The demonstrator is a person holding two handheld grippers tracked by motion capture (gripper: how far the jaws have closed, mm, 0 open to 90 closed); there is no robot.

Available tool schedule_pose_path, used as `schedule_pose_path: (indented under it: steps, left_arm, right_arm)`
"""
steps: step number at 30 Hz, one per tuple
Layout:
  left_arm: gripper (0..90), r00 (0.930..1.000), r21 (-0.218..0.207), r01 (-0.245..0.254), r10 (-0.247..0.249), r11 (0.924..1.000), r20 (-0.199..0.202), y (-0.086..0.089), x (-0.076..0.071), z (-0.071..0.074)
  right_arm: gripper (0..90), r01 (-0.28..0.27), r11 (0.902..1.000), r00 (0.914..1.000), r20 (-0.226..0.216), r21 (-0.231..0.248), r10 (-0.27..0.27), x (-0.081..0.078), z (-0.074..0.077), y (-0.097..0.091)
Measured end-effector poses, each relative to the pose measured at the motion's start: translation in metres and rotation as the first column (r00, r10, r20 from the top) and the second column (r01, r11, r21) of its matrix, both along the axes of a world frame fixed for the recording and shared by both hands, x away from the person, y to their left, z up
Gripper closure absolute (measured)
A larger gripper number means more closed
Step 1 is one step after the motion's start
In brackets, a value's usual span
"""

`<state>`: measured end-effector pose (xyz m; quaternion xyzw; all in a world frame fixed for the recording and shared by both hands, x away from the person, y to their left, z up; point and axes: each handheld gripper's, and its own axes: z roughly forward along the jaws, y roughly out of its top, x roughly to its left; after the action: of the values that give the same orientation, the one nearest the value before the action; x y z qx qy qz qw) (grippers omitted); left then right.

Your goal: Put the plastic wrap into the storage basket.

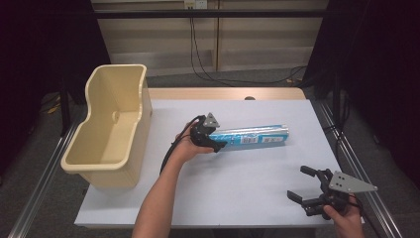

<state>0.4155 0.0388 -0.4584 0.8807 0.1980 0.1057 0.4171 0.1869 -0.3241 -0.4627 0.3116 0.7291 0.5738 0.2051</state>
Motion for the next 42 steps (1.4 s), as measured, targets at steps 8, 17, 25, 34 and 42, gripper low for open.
schedule_pose_path:
  steps: [8, 17, 25, 34, 42]
  left_arm:
    - [76.9, 0.9987, -0.098, -0.043, 0.04, 0.9942, -0.031, 0.026, -0.016, 0.017]
    - [34.8, 0.9974, -0.103, 0.014, -0.022, 0.9946, -0.069, 0.006, -0.009, 0.001]
    - [24.1, 0.997, 0.082, 0.07, -0.067, 0.9941, -0.039, -0.014, -0.004, -0.011]
    - [30.7, 0.9967, 0.091, 0.061, -0.055, 0.9941, -0.06, -0.002, -0.022, -0.008]
    - [32.0, 0.9942, 0.079, -0.011, 0.019, 0.9968, -0.106, 0.028, -0.054, -0.006]
  right_arm:
    - [3.0, -0.008, 0.9999, 1.0, 0.003, -0.01, 0.008, -0.001, 0.002, 0.006]
    - [3.0, -0.017, 0.9996, 0.9999, -0.004, -0.022, 0.016, 0.001, 0.0, 0.007]
    - [3.0, -0.01, 0.9999, 0.9999, -0.002, -0.012, 0.01, 0.001, 0.0, 0.001]
    - [3.1, -0.016, 0.9996, 0.9999, -0.003, -0.022, 0.016, -0.001, 0.001, 0.004]
    - [3.1, -0.013, 0.9997, 0.9999, -0.009, -0.019, 0.013, -0.002, 0.001, 0.003]
